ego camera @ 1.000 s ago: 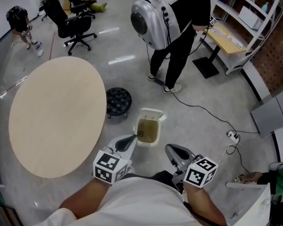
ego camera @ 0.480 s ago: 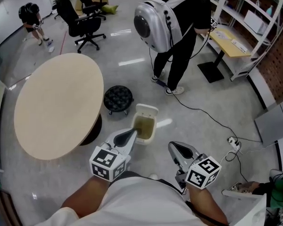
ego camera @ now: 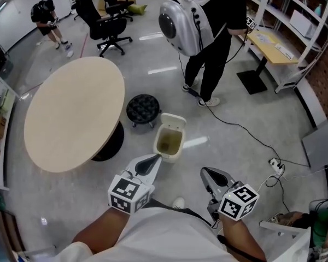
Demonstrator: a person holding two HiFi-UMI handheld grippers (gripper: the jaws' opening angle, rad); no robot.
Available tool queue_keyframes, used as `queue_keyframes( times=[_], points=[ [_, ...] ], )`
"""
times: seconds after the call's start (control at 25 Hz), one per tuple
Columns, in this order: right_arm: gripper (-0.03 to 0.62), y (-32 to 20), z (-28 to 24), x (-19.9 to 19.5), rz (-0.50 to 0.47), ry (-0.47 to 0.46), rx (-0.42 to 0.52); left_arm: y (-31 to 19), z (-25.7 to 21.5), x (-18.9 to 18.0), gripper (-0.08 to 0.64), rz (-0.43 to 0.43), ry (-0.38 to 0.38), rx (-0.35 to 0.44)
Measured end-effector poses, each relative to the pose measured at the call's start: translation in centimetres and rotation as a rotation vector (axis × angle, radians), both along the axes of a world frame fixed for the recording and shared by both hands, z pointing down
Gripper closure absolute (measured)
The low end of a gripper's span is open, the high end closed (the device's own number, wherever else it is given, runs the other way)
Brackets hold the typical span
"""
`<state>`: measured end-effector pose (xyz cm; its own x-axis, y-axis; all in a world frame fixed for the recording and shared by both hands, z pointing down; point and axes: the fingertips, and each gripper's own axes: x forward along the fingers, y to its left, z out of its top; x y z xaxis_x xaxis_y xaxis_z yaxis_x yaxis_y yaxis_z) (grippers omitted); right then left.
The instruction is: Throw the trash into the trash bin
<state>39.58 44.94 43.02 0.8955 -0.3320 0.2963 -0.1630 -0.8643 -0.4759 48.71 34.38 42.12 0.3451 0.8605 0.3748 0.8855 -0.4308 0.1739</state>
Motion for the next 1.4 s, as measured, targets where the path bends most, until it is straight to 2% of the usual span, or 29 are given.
queue_keyframes(
  times=[0.72,1.4],
  points=[
    [0.592,-6.0,0.0,3.4,0.095,-0.026,-0.068,-4.2,0.4,3.8,0.554,0.085,-0.034,-0.023],
    [0.592,-7.2,-0.2,4.4,0.139,-0.042,-0.102,-5.1,0.3,4.8,0.554,0.127,-0.043,-0.041]
  ],
)
